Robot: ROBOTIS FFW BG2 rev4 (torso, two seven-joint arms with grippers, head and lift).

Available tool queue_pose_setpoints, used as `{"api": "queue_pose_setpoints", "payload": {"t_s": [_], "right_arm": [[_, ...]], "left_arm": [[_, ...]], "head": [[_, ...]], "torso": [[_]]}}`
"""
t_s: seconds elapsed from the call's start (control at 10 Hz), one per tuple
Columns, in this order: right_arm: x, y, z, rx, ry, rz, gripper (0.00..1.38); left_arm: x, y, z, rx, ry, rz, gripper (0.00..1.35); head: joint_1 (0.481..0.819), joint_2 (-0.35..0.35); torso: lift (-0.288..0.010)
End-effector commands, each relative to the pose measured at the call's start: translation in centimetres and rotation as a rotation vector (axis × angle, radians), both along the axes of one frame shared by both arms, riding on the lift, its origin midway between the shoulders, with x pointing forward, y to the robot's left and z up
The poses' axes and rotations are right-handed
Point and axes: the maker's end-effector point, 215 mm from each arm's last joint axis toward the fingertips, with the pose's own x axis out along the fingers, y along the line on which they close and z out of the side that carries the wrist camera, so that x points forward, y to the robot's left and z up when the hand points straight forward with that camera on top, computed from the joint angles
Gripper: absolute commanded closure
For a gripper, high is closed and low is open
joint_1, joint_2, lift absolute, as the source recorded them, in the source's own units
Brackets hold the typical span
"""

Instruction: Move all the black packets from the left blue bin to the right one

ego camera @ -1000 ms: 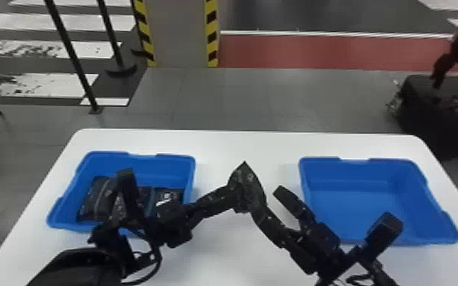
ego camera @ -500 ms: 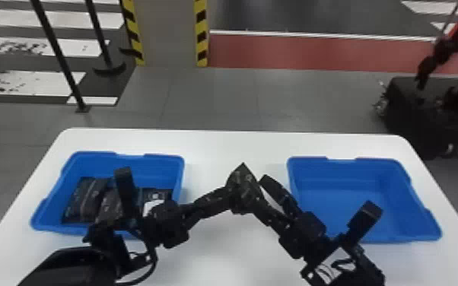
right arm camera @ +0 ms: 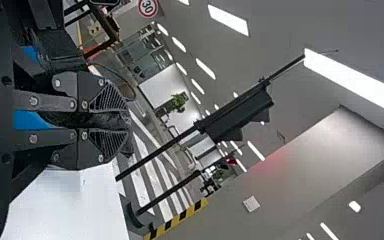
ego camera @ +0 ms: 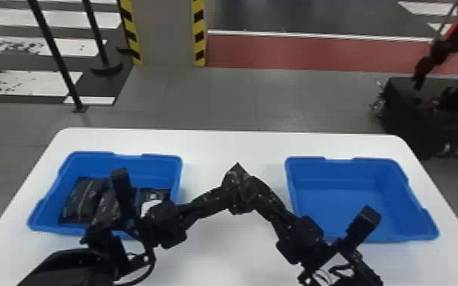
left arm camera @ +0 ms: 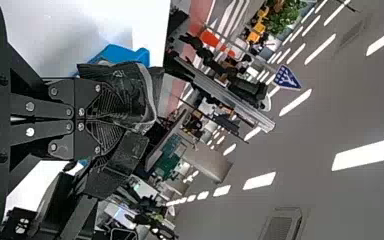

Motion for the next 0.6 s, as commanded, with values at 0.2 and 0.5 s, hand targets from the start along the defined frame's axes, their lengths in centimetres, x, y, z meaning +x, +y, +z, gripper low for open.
{"api": "queue_pose_setpoints", "payload": {"t_s": [0.2, 0.5], "right_arm": [[0.7, -1.0, 1.5, 0.051, -0.029, -0.034, 1.28], [2.7, -8.3, 1.6, -0.005, -0.055, -0.169, 1.28]], "left_arm": [[-0.1, 1.2, -1.0, -0.012, 0.022, 0.068, 0.37], [0.1, 5.3, -0.5, -0.025, -0.053, 0.181, 0.15]], "head": [[0.695, -0.018], [0.695, -0.025]], "torso": [[-0.110], [-0.110]]}}
